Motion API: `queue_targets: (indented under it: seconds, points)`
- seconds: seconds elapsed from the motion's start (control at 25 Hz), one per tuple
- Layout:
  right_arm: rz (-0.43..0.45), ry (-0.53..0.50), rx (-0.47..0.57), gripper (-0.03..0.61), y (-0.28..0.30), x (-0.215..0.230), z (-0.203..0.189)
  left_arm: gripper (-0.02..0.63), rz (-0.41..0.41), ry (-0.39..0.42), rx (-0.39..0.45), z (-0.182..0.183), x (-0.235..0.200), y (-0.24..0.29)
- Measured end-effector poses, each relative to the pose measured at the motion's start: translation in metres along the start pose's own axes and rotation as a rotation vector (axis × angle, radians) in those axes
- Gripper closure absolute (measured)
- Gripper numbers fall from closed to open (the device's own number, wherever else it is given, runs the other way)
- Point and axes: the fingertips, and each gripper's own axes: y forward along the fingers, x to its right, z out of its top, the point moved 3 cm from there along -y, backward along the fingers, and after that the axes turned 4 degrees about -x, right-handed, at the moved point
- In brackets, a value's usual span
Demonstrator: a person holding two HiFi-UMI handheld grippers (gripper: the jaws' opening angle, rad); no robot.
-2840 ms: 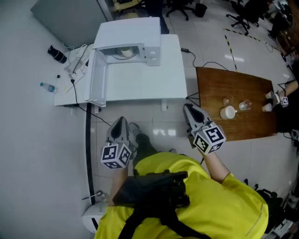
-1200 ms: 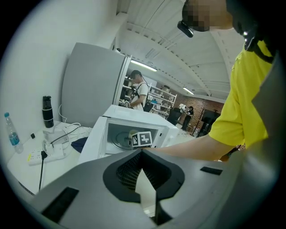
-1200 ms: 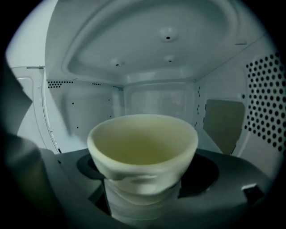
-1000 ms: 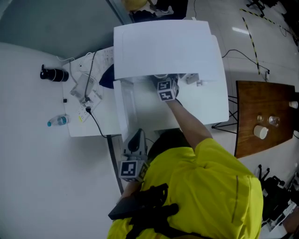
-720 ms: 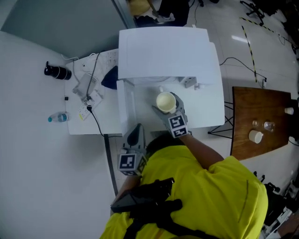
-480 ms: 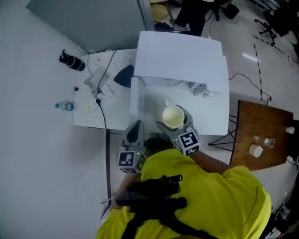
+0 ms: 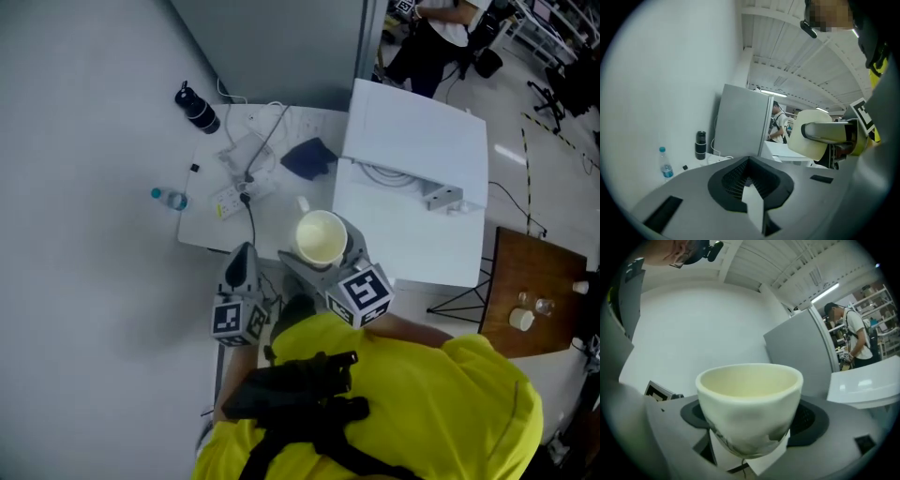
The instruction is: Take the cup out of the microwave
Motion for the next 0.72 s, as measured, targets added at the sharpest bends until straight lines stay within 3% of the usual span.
queue_targets:
  seconds: [0.12,0.24,0.56,0.72]
  points:
    - [-0.003,0.021,-0.010,0.114,0.060,-0.041,-0.020,0.614,0.025,0.012,-0.012,0.000,-0.059,-0.019]
    - [-0.093,0.037,-0.037,0.114,0.116,-0.047,-0.066,0.614,0.023,0.028,-0.037,-0.009,-0.099,-0.023]
    - [-0.362,-0.017,-0.190,0.114,0.199,0.042,-0.236,0.614,-0.085,0.049,-0.086,-0.042,-0.122,0.009]
    - [-0.441,0.006,-0.228,0.114,0.215,0.079,-0.284,0.614,-0.118,0.031,-0.168,-0.079,-0.126,0.032]
